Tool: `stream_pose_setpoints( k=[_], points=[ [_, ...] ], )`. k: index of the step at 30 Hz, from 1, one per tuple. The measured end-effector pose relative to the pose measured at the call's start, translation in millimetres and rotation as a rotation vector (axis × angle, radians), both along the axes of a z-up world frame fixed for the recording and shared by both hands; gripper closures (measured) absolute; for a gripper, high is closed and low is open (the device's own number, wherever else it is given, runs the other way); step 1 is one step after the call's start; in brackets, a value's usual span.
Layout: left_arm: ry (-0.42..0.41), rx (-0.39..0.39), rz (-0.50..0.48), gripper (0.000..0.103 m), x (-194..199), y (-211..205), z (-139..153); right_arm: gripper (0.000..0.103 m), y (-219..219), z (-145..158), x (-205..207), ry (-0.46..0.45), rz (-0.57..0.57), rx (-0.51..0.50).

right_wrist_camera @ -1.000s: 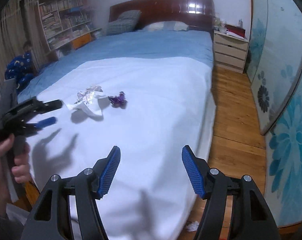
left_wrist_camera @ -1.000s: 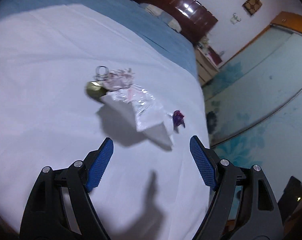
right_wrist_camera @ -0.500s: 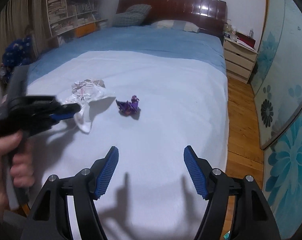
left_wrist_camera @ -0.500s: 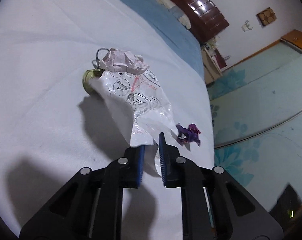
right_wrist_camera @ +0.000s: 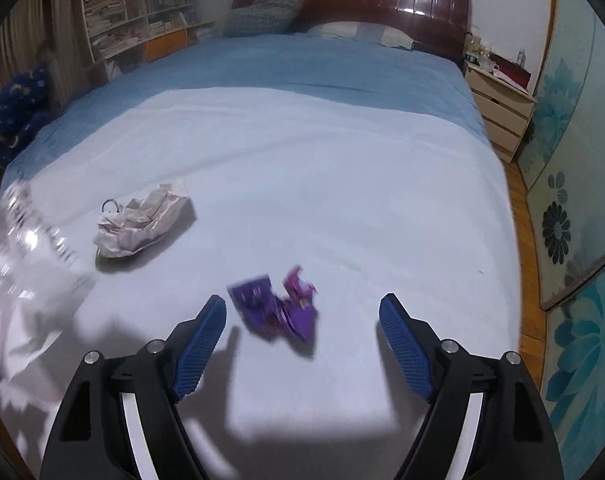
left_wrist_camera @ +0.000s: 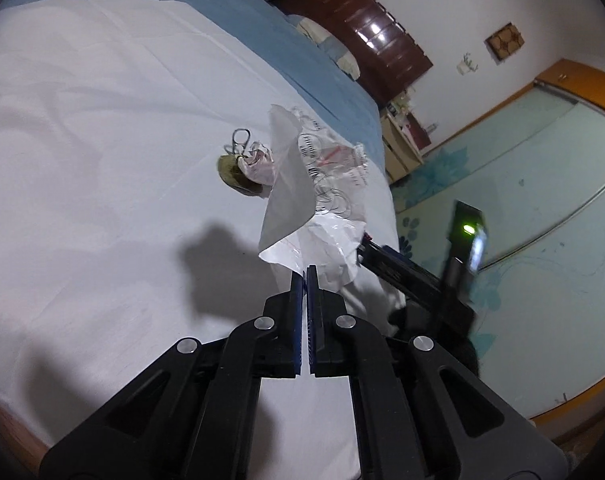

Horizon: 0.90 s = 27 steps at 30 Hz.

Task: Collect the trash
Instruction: 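Grasp the clear plastic wrapper with the left gripper while the right gripper grasps the purple wrapper, then carry both wrappers to the red wastebasket and open both grippers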

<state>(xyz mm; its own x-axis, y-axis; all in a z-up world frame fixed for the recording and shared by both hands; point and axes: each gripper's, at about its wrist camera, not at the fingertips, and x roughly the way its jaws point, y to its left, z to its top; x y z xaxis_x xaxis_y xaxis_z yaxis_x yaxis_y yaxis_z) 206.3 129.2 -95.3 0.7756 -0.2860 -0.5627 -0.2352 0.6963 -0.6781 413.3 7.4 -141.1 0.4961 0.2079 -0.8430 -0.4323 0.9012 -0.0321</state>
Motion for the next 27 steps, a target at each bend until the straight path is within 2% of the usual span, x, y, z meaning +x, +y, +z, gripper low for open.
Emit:
stream_pose_setpoints(
  k=[1,2,8,14,17,21,27],
  points=[
    [-0.005,0.002,0.000,0.101,-3.3,0.9,1.7,0.043,2.4,-2.5,3.8,0.010,0.003,-0.005],
    [-0.011,0.006,-0.001,0.101,-6.8,2.3,4.0,0.072,6.5,-7.5,9.0,0.034,0.007,-0.023],
    [-0.052,-0.004,0.046,0.102,-33.5,16.8,17.2,0.075,-10.4,7.5,-1.4,0.019,0.010,0.036],
    [-0.104,0.006,0.129,0.102,-66.9,25.1,31.4,0.075,-67.5,72.8,-57.9,-0.050,0.024,0.160],
    [-0.074,-0.007,0.140,0.102,-68.6,21.7,23.0,0.075,-99.6,112.6,-92.6,-0.095,0.041,0.209],
    [0.004,-0.004,0.144,0.102,-52.0,12.7,1.8,0.075,-152.4,154.8,-128.7,-0.132,0.033,0.256],
    [0.067,0.028,0.182,0.101,-35.2,15.6,-15.4,0.075,-211.0,176.5,-171.4,-0.116,-0.007,0.283]
  ],
)
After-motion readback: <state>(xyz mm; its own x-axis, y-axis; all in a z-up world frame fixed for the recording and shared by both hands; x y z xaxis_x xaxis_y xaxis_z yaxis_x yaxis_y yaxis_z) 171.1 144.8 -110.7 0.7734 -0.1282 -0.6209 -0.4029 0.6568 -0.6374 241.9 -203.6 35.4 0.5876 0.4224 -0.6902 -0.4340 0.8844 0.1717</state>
